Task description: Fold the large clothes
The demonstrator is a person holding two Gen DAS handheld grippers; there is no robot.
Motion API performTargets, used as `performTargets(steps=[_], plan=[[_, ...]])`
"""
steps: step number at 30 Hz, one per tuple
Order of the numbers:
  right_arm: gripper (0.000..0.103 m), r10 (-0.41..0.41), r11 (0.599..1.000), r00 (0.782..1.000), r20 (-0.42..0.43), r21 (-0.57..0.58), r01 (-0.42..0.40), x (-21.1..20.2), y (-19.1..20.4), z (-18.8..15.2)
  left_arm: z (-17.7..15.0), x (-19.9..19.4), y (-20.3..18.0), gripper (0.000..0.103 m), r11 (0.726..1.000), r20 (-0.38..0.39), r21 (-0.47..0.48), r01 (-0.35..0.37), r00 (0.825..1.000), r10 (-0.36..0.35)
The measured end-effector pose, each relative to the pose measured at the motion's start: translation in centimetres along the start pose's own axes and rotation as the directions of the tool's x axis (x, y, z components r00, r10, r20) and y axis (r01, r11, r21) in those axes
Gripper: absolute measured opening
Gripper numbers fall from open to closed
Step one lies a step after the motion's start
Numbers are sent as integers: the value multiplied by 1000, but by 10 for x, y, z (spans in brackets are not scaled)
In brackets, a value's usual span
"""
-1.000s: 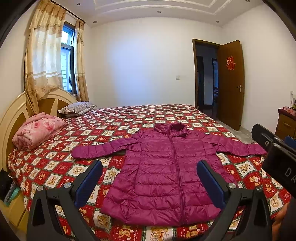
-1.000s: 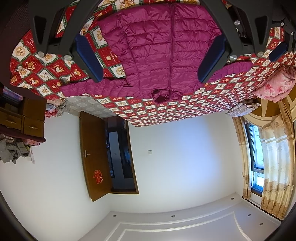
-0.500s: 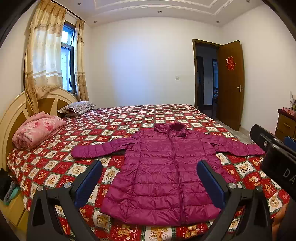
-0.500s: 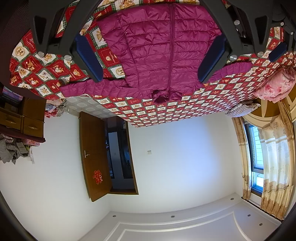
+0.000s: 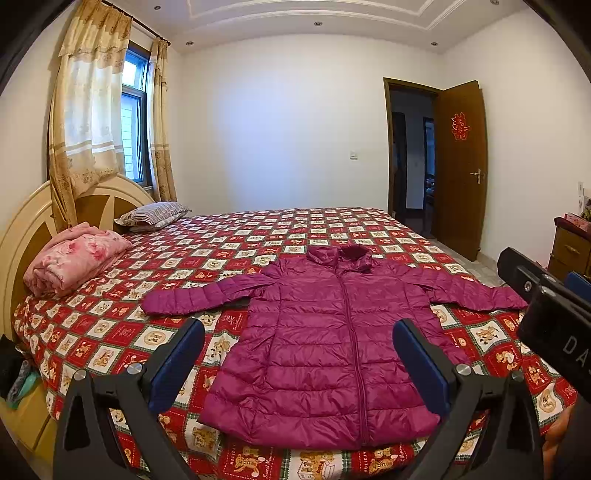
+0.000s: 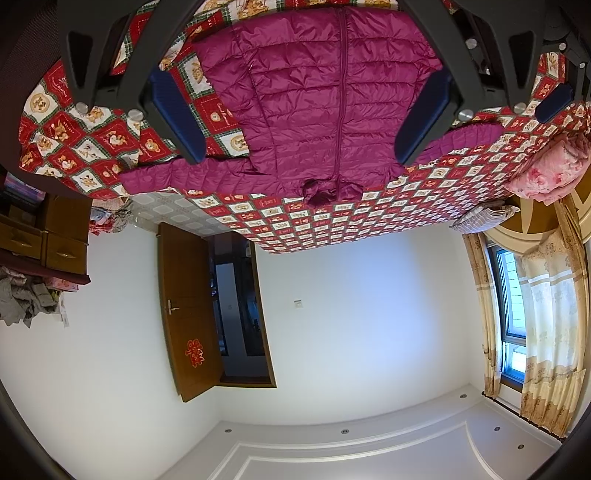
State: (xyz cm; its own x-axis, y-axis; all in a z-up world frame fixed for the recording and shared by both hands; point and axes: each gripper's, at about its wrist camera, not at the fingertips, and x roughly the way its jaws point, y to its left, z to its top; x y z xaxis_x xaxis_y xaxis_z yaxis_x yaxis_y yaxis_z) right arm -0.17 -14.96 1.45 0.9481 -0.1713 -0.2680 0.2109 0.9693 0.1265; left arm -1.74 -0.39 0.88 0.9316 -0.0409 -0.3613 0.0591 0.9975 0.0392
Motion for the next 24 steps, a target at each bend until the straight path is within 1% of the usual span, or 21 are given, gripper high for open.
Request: performTargets(steps=[17,24], plan=[[103,1,1000,1000,-3,0,-1,-1,2,0,-1,0,0,102,1000,-1,1,0,1000,0],[103,2,1000,1000,-12,0,-2,1,5,-5,-3,2,-1,102,1000,-9,3,2,1000,-2]])
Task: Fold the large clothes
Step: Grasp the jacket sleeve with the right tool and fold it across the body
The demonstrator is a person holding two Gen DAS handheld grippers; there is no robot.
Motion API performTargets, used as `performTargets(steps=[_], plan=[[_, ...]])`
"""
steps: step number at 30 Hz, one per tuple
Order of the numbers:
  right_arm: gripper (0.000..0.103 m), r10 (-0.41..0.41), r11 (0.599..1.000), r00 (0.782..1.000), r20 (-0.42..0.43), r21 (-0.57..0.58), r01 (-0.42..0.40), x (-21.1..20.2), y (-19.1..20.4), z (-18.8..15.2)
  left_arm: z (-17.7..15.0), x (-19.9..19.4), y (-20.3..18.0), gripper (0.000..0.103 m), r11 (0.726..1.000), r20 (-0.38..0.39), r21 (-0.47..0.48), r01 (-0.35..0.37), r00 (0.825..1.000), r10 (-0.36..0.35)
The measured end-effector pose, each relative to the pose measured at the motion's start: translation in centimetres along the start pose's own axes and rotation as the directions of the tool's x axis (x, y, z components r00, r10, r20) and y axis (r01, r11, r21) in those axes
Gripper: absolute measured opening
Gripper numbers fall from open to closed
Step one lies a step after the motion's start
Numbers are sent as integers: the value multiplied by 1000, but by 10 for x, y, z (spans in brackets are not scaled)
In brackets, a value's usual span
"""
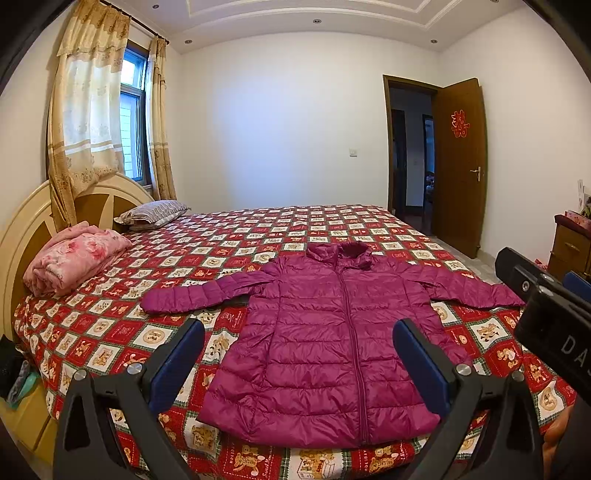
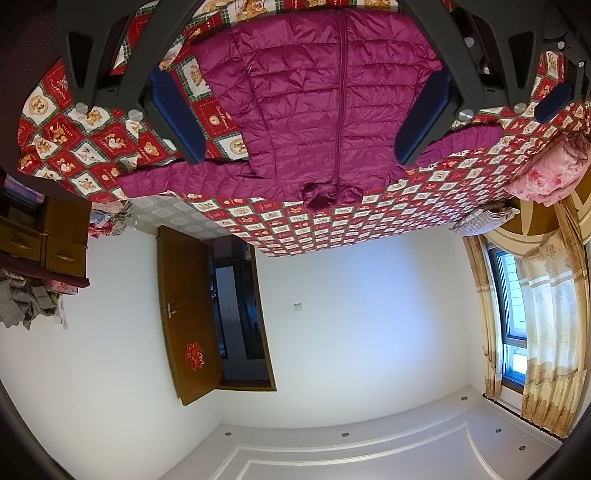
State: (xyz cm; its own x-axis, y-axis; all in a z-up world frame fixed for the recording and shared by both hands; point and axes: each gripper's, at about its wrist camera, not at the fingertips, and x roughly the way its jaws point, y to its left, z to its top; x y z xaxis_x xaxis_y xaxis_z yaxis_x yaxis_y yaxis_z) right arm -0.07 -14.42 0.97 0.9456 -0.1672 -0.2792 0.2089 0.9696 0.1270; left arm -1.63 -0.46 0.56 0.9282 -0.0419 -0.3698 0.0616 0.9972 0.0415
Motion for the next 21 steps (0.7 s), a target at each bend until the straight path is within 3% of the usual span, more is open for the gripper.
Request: performTargets(steps=[9,15,21], plan=[[103,-18,1000,999,-36,15,19,18,-8,-7,-4,14,3,102,999,-15,1,43,999,-43],[103,-54,993,993,-105,102,64,50,-38,-17,-9,63,13,102,990,-120,-60,129,984,-135],[103,-129,971,972,-199,172,164,87,-81,-26,-11,113,19,102,990,-193,-76,118,972,-131]])
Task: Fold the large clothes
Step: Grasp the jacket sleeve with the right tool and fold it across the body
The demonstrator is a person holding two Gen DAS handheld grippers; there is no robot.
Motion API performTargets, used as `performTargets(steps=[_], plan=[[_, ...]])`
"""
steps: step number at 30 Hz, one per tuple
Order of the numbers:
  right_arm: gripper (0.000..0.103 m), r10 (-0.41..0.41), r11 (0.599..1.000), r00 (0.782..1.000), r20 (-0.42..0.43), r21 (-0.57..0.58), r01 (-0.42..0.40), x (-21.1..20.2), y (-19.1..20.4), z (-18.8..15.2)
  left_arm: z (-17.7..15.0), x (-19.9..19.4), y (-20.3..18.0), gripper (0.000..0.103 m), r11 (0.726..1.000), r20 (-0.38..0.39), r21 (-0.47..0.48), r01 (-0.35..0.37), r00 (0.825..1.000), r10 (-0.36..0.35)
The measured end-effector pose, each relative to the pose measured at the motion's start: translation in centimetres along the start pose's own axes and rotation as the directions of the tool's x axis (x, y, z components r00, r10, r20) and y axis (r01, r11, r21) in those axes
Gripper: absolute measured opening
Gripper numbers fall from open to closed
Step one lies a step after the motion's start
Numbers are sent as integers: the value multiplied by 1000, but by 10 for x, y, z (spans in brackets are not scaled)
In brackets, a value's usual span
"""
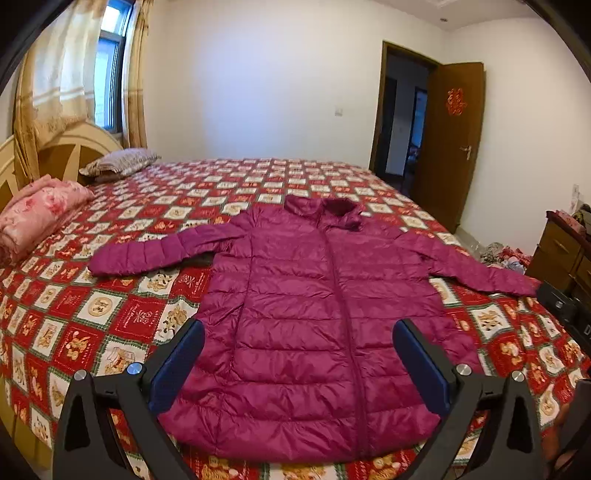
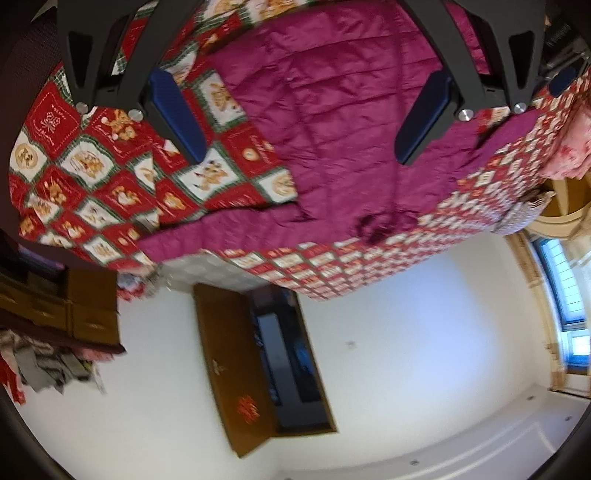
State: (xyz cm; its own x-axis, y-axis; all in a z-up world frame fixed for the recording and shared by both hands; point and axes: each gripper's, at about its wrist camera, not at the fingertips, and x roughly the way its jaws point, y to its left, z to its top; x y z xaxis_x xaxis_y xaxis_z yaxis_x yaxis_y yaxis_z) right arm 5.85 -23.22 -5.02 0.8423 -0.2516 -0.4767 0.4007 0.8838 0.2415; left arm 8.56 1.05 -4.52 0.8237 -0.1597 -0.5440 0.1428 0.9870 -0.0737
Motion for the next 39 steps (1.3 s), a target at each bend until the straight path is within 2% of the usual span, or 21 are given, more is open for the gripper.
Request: performTargets(steps=[5,8,11,16,19,24,26,31,32,35,38,39], plan=[[103,-53,997,998,-21,57,54,30,-40,17,11,28,12,102,998,-4,39,-49,999,50],[103,-120,987,993,-21,104,121,51,-74,37,22,47,26,102,996,-13,42,-78,997,78],[103,-190,964,981,-38,180,194,75,-113,59,37,71,43,102,996,-30,15,-85,996,85],[103,-330,891,939,-99,294,345,127,-176,89,61,109,62,102,996,-44,-3,-86,995,86],[93,-371,845,912,-171,346,409,161,-205,93,72,136,72,102,994,-32,-11,-107,994,107],[80,-386,846,889,-247,289,447,207,-216,98,81,184,85,102,986,-44,20,-167,985,167],[59,-366,851,892,-265,292,436,217,-219,99,81,204,91,102,981,-53,33,-191,980,193],[37,-349,863,881,-319,258,435,240,-220,94,72,237,106,102,981,-95,9,-193,977,193],[31,-331,866,887,-323,270,422,241,-223,91,68,242,109,102,981,-101,3,-193,976,193],[22,-320,873,893,-317,266,408,248,-224,88,52,258,118,102,982,-130,-27,-188,975,183],[13,-349,893,886,-306,178,413,246,-210,97,34,269,124,102,981,-169,-45,-191,969,181],[13,-341,905,894,-289,155,395,243,-201,104,31,272,127,102,980,-187,-58,-191,966,178]])
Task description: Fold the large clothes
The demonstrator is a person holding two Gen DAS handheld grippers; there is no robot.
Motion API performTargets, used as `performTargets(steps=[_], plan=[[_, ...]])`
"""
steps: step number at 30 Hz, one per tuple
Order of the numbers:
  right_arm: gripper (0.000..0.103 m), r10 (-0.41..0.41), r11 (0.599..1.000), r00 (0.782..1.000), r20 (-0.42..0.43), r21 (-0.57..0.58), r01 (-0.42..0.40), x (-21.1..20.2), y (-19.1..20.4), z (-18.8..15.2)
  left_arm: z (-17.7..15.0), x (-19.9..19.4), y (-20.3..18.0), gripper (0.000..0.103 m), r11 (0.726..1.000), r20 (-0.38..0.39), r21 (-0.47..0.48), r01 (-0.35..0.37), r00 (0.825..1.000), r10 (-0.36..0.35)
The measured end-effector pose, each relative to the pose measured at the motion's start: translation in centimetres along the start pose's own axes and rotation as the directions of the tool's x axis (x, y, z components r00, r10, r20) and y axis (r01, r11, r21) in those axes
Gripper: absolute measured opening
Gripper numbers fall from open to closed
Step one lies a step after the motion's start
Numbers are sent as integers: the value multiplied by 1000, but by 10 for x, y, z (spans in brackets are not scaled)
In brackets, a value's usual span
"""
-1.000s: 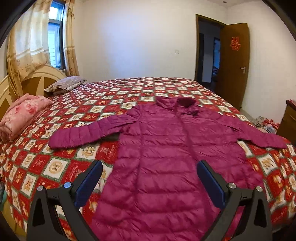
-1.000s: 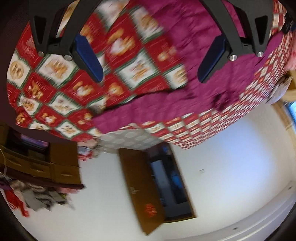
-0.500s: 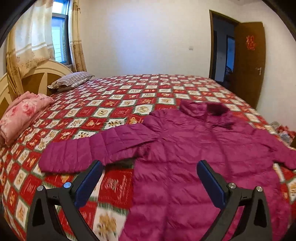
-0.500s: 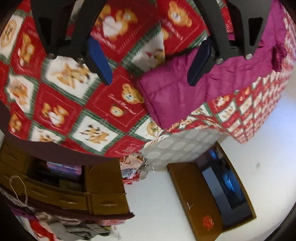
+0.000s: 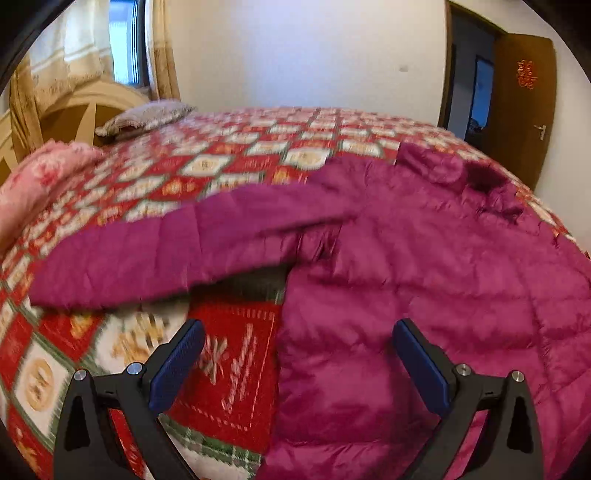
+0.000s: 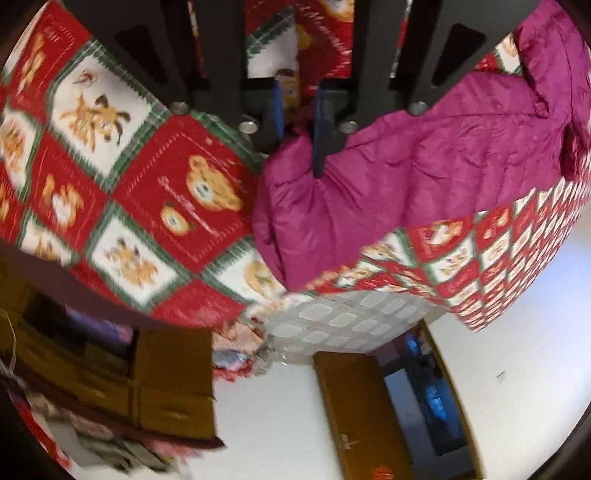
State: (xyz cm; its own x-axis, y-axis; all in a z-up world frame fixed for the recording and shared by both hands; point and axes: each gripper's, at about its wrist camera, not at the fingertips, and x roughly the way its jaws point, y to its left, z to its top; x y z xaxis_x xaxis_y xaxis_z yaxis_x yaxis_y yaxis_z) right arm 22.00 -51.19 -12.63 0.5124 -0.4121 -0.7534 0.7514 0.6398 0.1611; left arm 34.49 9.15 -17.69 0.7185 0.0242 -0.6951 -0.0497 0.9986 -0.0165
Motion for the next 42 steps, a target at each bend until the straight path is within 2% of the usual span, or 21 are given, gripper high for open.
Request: performTargets(steps=[4,8,11,12,17,23,33,36,37,38,39,40,41,42], plan=[[13,49,994,996,71,-99,-42,-37,36,10,-4,-1,9,102,998,12,-63,24,1000,-23],[13,166,966,982,92,-215,-143,-71,95,7,-9,1,13,102,994,9,-93,48,999,-48],[13,272,917,961,59,-319,-240,-89,156,-13,-12,-1,15,102,992,15,-111,64,998,-63],[13,325,885,945,29,-363,-293,-95,184,-26,-12,-1,16,102,991,15,-116,71,997,-69],[13,447,760,890,-88,-488,-430,-104,284,-80,-13,3,24,102,982,7,-155,108,994,-109],[13,503,662,834,-227,-519,-540,-94,358,-136,-13,4,26,102,979,10,-165,123,992,-123],[13,501,566,775,-386,-531,-631,-74,420,-210,-14,5,27,102,977,10,-168,132,991,-132],[15,512,537,746,-426,-519,-665,-69,425,-222,-14,5,26,102,978,8,-164,128,992,-129],[21,528,513,723,-446,-510,-690,-68,427,-225,-14,6,26,102,979,6,-161,126,992,-127],[33,536,504,712,-452,-506,-700,-68,428,-227,-13,6,26,102,980,4,-159,123,992,-124],[43,550,488,692,-467,-493,-720,-69,428,-226,-13,7,25,102,980,2,-157,121,993,-122],[62,574,468,659,-486,-466,-751,-71,425,-223,-13,7,25,102,981,1,-156,119,993,-120],[69,594,462,642,-485,-448,-766,-75,423,-220,-13,7,25,102,981,0,-155,118,993,-119],[69,623,457,628,-467,-434,-776,-81,418,-213,-13,7,24,102,981,-2,-154,116,993,-118]])
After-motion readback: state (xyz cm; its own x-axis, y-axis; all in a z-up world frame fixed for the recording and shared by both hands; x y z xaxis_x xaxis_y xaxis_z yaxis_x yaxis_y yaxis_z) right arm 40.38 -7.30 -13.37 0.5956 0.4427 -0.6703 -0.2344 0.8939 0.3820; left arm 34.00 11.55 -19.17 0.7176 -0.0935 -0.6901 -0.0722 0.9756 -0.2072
